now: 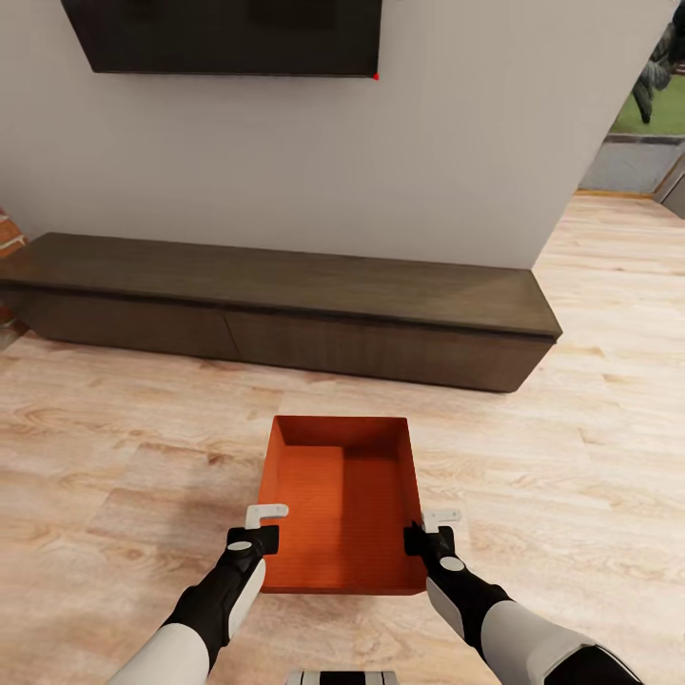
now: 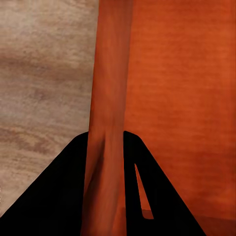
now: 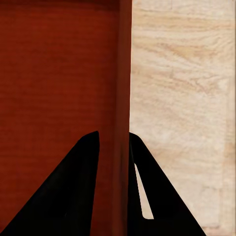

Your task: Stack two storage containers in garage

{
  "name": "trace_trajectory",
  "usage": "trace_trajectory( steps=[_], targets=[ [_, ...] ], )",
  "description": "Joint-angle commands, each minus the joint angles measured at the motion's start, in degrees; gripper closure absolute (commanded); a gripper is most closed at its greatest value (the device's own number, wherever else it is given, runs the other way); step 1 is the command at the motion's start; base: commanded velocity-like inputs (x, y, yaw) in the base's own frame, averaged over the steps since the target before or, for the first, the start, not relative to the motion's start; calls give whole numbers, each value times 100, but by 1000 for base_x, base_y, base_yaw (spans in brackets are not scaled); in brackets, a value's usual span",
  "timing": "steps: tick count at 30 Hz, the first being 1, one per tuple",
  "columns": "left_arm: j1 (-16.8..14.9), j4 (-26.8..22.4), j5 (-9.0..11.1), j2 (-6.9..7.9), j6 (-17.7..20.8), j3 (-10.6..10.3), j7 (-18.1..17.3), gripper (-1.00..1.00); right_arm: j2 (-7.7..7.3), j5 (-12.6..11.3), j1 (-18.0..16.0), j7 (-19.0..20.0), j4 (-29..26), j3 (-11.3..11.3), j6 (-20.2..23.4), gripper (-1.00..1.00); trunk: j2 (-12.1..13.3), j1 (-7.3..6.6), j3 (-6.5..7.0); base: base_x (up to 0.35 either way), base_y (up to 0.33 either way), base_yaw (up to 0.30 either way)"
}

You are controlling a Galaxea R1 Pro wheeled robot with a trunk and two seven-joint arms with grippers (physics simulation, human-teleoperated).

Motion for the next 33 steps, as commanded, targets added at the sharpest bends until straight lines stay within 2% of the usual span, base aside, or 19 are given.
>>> trace_trajectory(
  steps=[1, 24, 33],
  targets=[
    [-3, -24, -24, -2, 30, -17, 49, 100, 9, -89, -1, 0, 11, 29, -7, 100, 40, -23, 15, 0, 0, 0],
    [-4, 37, 6, -1, 22, -8, 41, 100, 19, -103, -1, -60, 30, -3, -22, 100, 962, -528, 428, 0, 0, 0],
    [-4, 45, 22, -1, 22, 122, 39, 100, 20, -105, -1, -62, 30, -1, -23, 100, 1323, -726, 589, 0, 0, 0]
  ],
)
